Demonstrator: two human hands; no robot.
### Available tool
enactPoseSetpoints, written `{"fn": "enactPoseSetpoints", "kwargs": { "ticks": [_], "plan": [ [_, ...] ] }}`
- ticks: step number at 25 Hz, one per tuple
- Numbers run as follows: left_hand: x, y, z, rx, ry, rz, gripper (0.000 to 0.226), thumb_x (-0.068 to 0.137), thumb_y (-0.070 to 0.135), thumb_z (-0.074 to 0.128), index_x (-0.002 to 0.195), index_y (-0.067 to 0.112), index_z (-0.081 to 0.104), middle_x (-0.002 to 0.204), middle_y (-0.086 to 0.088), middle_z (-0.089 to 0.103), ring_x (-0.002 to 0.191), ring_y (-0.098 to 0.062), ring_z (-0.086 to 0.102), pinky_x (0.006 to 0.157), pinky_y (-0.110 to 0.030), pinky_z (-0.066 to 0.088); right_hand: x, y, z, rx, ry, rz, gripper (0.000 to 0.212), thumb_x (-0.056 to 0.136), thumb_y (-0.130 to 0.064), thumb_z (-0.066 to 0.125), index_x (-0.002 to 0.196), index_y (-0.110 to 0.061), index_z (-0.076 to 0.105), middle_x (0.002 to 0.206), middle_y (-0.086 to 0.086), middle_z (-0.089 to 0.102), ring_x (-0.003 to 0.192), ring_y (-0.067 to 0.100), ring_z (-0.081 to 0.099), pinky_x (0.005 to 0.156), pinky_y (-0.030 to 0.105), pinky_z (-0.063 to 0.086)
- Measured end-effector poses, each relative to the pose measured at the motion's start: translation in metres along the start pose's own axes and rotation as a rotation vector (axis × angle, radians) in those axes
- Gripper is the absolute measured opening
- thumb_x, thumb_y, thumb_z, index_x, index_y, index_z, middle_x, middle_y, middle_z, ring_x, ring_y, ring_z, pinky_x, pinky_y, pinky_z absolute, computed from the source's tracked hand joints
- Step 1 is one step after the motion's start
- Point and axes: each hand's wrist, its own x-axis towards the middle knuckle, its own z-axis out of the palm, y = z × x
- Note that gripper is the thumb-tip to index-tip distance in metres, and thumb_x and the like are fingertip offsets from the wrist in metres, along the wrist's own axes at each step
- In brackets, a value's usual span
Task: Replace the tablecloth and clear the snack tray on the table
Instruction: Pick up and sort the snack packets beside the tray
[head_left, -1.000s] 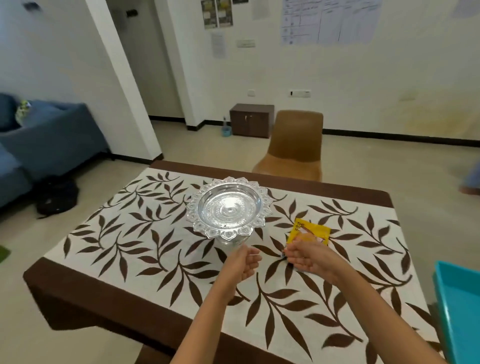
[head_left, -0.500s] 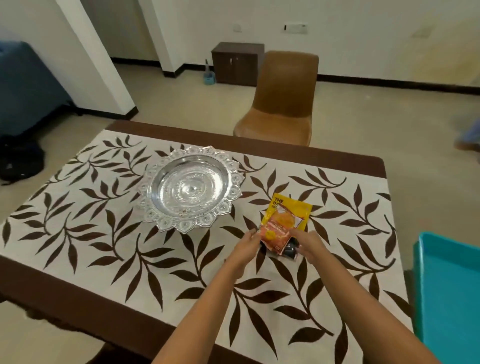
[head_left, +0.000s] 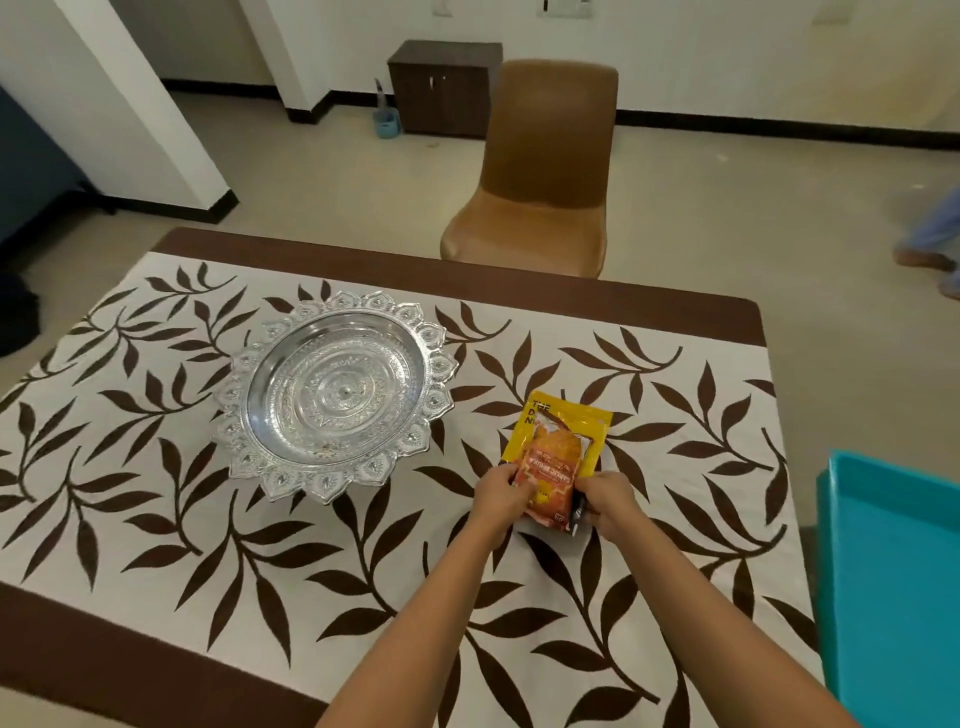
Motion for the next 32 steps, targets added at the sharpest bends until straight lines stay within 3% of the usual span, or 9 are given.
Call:
{"fn": "enactPoseSetpoints", "kwargs": {
  "ticks": [4,9,15,18,21,24,27,29,32],
  "plan": [
    [-0.022,0.033,-0.026,-0.167,0.056,0.131,0.015,0.096,0.018,0.050,0.102,0.016,0.064,0.104,-0.010,0.069,0.095,-0.022,0.068,0.085,-0.045,0.057,-0.038,-0.031,-0.006,0.025,0.136,-0.237,0.012,0.086,-0.012,0.054,0.094,-0.007,0.060,0.098,0.014,0.067,0.087,0.031,0.064,0.075,0.049,0.056],
    [-0.065,0.063,-0.131,-0.425,0.206,0.281,0.015,0.097,0.015,0.051,0.103,0.013,0.064,0.100,-0.007,0.071,0.092,-0.019,0.070,0.081,-0.035,0.058,-0.117,-0.103,0.014,0.020,0.274,-0.649,0.010,0.098,-0.011,0.040,0.101,-0.009,0.049,0.084,0.003,0.052,0.078,0.021,0.049,0.059,0.031,0.037],
    [-0.062,0.014,-0.236,-0.518,0.492,0.115,0.013,0.096,0.007,0.050,0.098,0.011,0.063,0.103,-0.013,0.068,0.096,-0.027,0.067,0.085,-0.041,0.056,-0.163,-0.149,0.089,-0.016,0.038,-0.868,0.014,0.100,-0.017,0.038,0.105,-0.013,0.050,0.088,-0.001,0.055,0.078,0.015,0.054,0.061,0.029,0.040],
    [-0.054,-0.007,-0.249,-0.405,0.523,0.066,0.013,0.095,0.010,0.052,0.096,0.012,0.064,0.100,-0.013,0.069,0.092,-0.028,0.068,0.087,-0.045,0.056,-0.163,-0.147,0.130,-0.134,-0.147,-0.816,0.016,0.100,-0.016,0.038,0.107,-0.016,0.052,0.098,0.003,0.060,0.087,0.019,0.058,0.072,0.034,0.048],
    [-0.053,-0.014,-0.252,-0.216,0.600,0.103,0.014,0.095,0.015,0.052,0.091,0.013,0.066,0.091,-0.010,0.068,0.088,-0.026,0.066,0.073,-0.035,0.054,-0.161,-0.138,0.163,-0.294,-0.226,-0.812,0.016,0.101,-0.015,0.038,0.108,-0.014,0.052,0.106,0.007,0.060,0.090,0.019,0.056,0.069,0.033,0.046],
    [-0.052,-0.015,-0.255,-0.045,0.650,0.145,0.013,0.094,0.015,0.053,0.092,0.008,0.065,0.088,-0.008,0.064,0.085,-0.026,0.061,0.062,-0.028,0.042,-0.160,-0.126,0.180,-0.545,-0.143,-0.871,0.019,0.099,-0.010,0.042,0.111,-0.003,0.054,0.103,0.013,0.059,0.093,0.025,0.055,0.068,0.029,0.037],
    [-0.047,-0.016,-0.256,0.081,0.722,0.196,0.014,0.093,0.014,0.055,0.099,0.004,0.064,0.090,-0.007,0.061,0.084,-0.022,0.058,0.068,-0.028,0.040,-0.156,-0.112,0.187,-0.619,-0.055,-0.896,0.017,0.094,-0.001,0.044,0.107,0.000,0.053,0.092,0.009,0.054,0.091,0.029,0.059,0.065,0.031,0.041],
    [-0.042,-0.019,-0.253,0.183,0.797,0.230,0.016,0.092,0.014,0.055,0.104,0.007,0.062,0.096,-0.008,0.062,0.090,-0.024,0.059,0.069,-0.032,0.043,-0.155,-0.105,0.190,-0.666,-0.005,-0.957,0.022,0.090,0.002,0.043,0.110,-0.001,0.051,0.098,0.012,0.056,0.094,0.033,0.059,0.067,0.038,0.049],
    [-0.040,-0.024,-0.249,0.378,0.865,0.253,0.037,0.091,0.010,0.054,0.128,0.010,0.052,0.116,-0.010,0.055,0.112,-0.027,0.049,0.087,-0.036,0.046,-0.155,-0.095,0.193,-0.843,0.071,-1.088,0.029,0.088,0.006,0.044,0.116,0.001,0.051,0.117,0.020,0.051,0.105,0.036,0.053,0.079,0.041,0.048]
  ]
}}
